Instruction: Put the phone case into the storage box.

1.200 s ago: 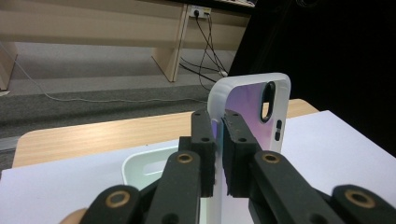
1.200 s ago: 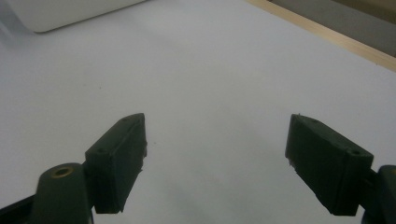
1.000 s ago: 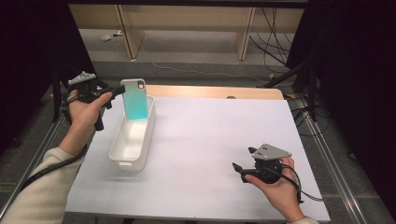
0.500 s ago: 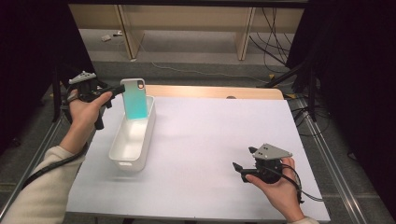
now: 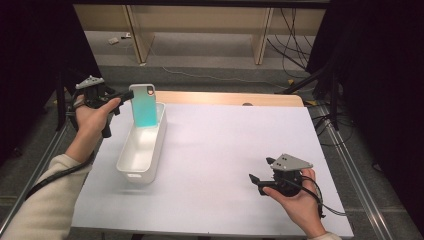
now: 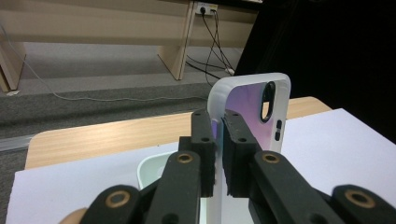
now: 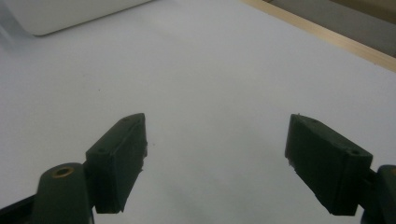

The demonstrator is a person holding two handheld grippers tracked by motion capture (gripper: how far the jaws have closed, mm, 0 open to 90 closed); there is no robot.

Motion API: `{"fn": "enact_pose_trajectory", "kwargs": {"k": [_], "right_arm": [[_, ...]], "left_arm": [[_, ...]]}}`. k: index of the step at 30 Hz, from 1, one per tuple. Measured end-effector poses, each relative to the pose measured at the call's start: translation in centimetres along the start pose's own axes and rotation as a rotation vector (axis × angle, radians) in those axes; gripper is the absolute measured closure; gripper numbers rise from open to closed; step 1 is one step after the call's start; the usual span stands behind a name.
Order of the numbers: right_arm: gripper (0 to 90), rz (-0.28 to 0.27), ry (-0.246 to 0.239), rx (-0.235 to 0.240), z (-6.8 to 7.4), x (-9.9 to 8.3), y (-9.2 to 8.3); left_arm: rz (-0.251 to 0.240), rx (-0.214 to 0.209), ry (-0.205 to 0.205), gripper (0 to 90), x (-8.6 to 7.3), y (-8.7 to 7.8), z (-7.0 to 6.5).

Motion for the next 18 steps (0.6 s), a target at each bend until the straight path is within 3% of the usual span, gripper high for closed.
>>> {"fn": "enact_pose_trajectory", "kwargs": {"k": [18], "right_arm": [[22.5,-0.005,-0.001,-0.001,-0.1,0.0,0.1]], "left_arm": [[0.003,0.014,0.011,83.8,0.0,1.1,0.5]]}}
Point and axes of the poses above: each handheld gripper's, and its own axes: y roughly forward along the jaws, x roughly out of its top, z roughly to its left, the point moved 8 cm from there along y, roughly forward along the jaws, and after that the axes turned 8 degrees about y, right-handed, at the moved point
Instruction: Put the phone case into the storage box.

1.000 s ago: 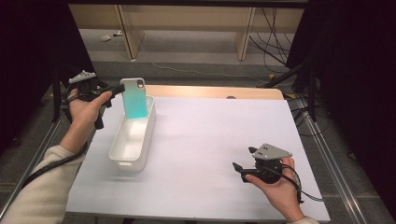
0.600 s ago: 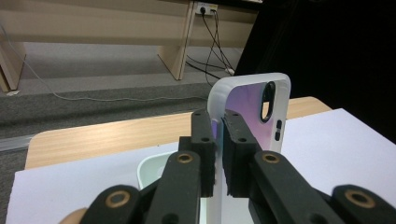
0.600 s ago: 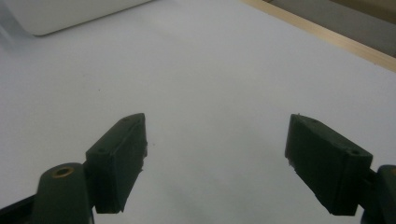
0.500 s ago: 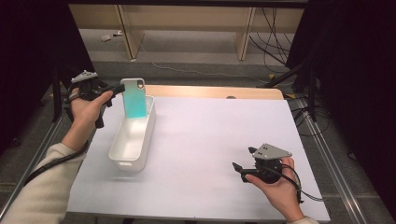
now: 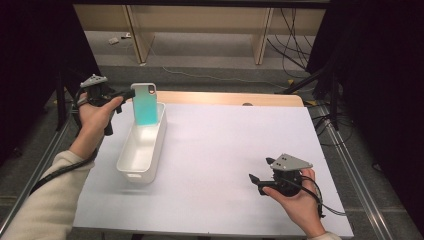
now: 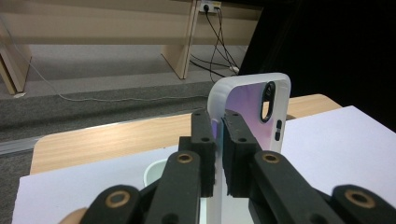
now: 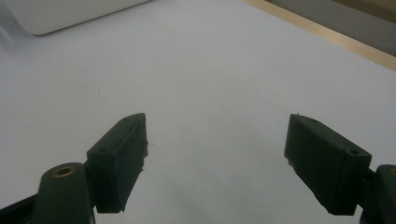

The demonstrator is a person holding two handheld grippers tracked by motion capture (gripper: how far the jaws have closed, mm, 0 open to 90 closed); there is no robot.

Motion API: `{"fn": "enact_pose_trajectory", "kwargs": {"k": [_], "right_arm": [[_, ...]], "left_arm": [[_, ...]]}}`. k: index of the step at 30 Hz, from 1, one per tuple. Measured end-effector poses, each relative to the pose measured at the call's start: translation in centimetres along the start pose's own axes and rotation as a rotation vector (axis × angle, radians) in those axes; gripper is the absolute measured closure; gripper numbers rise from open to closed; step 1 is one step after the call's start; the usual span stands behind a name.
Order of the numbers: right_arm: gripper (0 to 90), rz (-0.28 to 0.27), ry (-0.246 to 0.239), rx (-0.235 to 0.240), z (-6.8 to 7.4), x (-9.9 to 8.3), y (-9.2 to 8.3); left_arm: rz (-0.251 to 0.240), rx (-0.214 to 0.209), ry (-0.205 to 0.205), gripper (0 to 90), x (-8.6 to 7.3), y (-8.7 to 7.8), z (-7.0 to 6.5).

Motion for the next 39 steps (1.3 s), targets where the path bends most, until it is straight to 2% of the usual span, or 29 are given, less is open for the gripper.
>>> {"fn": "enact_pose_trajectory", "kwargs": {"k": [17,39], "right_arm": [[22.4,-0.014,0.001,0.016,0.1,0.1,-0.1],[22.1,-0.02,0.012,0.003,-0.3,-0.2,-0.4]], "left_arm": [[-0.008,0.03,-0.002,83.8,-0.2,0.6,1.2],[0.01,0.037,0.01,83.8,-0.6,2.0,1.3]]}}
Point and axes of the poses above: each handheld gripper's, and its own axes: y roughly forward along the jaws, x roughly out of its top, z roughly to its left, the point moved 8 cm from there along y, roughly forward along the jaws, and after that the axes turned 8 degrees about y, right-handed, at the moved point
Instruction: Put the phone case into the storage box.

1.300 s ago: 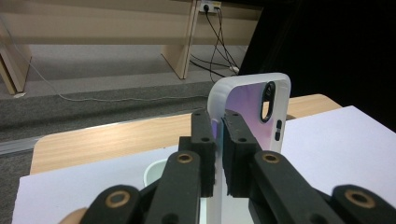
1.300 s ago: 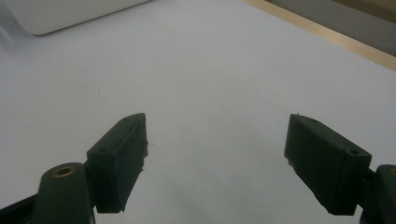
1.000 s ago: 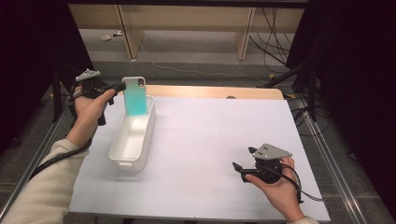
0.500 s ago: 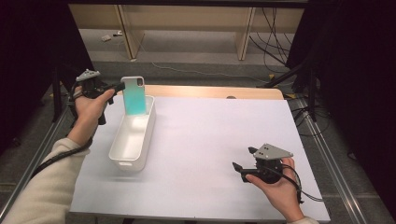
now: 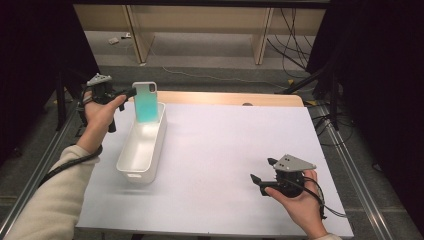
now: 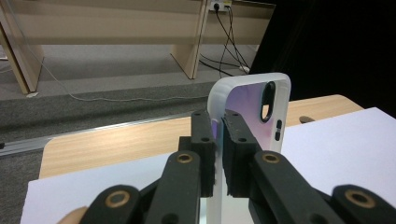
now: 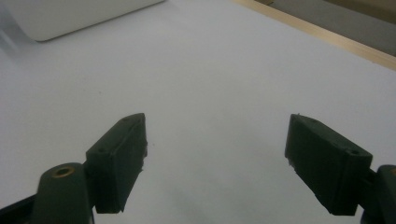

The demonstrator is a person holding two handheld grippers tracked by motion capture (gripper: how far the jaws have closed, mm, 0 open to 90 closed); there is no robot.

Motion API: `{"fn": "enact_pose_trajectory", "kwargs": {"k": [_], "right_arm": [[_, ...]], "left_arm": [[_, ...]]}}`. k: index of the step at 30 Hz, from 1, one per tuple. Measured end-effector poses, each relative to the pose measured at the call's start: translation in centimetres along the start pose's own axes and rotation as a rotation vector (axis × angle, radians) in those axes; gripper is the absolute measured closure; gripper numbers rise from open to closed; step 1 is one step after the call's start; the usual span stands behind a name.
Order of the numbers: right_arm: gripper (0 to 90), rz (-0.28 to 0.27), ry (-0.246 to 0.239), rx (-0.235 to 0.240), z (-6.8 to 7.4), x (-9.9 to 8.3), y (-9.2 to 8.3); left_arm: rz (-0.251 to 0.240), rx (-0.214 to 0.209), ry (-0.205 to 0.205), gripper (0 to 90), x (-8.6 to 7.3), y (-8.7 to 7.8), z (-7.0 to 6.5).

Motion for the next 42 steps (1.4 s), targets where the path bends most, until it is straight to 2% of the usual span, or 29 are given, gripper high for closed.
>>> {"fn": "enact_pose_trajectory", "kwargs": {"k": [15,42], "right_arm": [[22.1,0.005,0.004,0.002,0.0,-0.1,-0.1],[22.1,0.001,0.002,0.0,-0.1,-0.1,0.0]], "left_arm": [[0.014,0.015,0.005,83.8,-0.3,0.6,0.7],[0.017,0.021,0.008,83.8,-0.7,1.7,1.1]]}}
Point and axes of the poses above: each handheld gripper's, and its own axes: y roughly forward along the jaws, x roughly out of its top, z roughly to its left, the point moved 8 cm from there along y, roughly forward along the jaws, and after that the axes turned 8 degrees about y, right-handed, at the moved point
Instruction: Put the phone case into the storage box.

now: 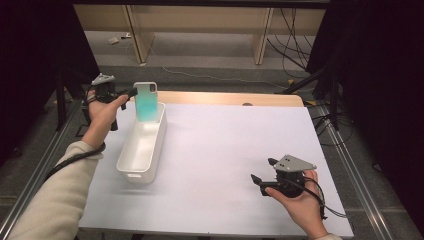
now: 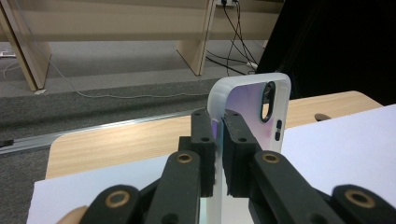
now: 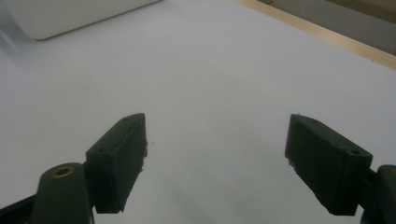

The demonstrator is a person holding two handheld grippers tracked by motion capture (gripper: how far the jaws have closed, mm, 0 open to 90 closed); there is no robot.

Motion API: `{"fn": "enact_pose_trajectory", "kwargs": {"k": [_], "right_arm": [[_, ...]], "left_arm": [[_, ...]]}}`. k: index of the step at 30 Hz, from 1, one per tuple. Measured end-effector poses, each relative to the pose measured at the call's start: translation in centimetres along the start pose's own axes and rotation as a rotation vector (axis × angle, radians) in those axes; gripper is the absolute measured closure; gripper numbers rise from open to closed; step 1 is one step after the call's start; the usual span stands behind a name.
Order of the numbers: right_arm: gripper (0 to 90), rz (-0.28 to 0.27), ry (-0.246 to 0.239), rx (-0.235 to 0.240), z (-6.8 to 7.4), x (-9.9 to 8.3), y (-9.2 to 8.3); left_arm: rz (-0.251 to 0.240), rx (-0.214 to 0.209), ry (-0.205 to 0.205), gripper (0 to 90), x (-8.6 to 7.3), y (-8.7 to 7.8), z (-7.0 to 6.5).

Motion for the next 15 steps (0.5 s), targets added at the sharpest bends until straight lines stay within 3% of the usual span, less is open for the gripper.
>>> {"fn": "enact_pose_trajectory", "kwargs": {"k": [15], "right_arm": [[22.1,0.002,0.008,0.005,0.06,-0.04,0.0]], "left_arm": [[0.01,0.01,0.014,83.7,-0.2,0.67,-0.01]]}}
Point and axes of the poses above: each handheld gripper's, and its own axes: y roughly forward along the jaws, x roughly out of its top, z roughly to its left, the point moved 8 cm from there along y, roughly forward along the jaws, and after that the axes turned 8 degrees about y, right-handed, at the moved point
